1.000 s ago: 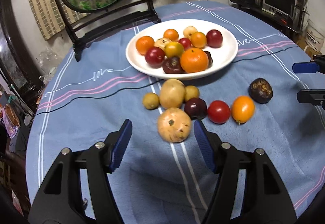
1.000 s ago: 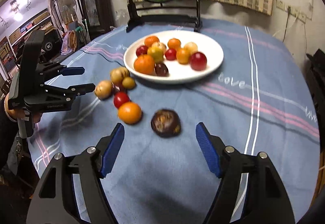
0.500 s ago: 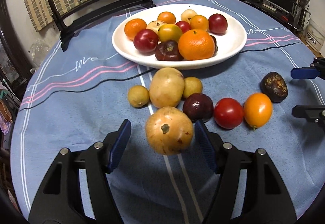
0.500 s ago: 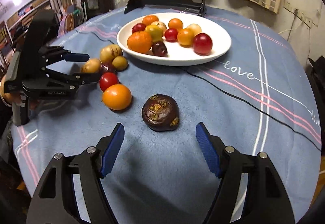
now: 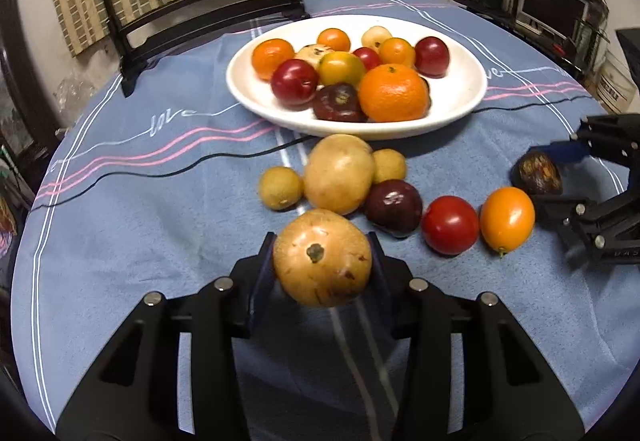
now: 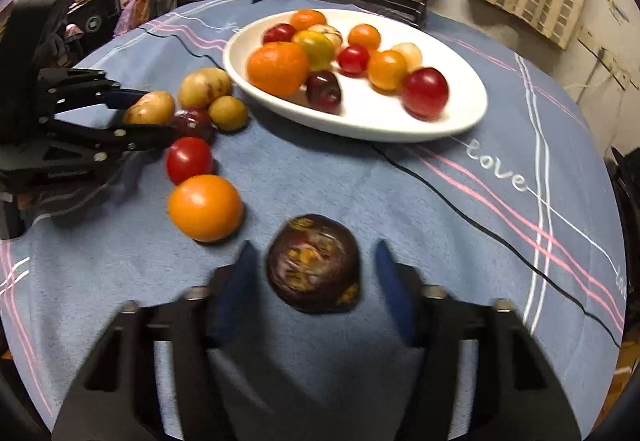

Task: Organize fruits
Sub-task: 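Grasp a pale brown pear with the left gripper while the right grasps a dark mangosteen, then carry the pear and mangosteen onto the white plate and open both grippers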

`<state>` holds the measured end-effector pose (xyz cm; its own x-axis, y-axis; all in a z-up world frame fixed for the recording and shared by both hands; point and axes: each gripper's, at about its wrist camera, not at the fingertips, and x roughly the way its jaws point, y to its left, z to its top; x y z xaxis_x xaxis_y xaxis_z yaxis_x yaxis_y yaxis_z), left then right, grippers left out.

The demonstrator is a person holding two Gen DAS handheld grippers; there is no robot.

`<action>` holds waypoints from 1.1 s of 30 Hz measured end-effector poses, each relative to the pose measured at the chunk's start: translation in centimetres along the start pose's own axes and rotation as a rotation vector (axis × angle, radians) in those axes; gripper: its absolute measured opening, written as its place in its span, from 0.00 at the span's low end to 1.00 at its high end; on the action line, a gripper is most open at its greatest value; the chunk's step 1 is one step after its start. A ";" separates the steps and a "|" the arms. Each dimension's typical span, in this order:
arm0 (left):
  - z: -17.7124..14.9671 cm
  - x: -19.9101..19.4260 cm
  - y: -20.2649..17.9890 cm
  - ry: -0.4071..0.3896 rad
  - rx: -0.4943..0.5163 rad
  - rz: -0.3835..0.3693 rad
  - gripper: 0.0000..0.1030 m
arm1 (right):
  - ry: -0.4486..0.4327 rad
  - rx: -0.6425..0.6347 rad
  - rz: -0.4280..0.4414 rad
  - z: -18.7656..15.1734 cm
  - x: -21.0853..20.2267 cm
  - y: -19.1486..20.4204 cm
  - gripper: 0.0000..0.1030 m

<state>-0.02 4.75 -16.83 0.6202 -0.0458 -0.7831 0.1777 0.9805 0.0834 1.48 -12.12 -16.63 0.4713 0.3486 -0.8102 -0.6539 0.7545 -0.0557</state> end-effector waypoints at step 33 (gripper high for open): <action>2.3 -11.4 -5.5 -0.229 0.014 0.079 0.43 | -0.241 0.070 0.044 -0.7 -11.8 2.9 0.44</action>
<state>-6.34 -0.58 -6.95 0.7891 -0.0128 -0.6141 0.1315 0.9801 0.1485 -6.35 -14.45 -7.62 0.5757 0.4984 -0.6482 -0.6387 0.7691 0.0240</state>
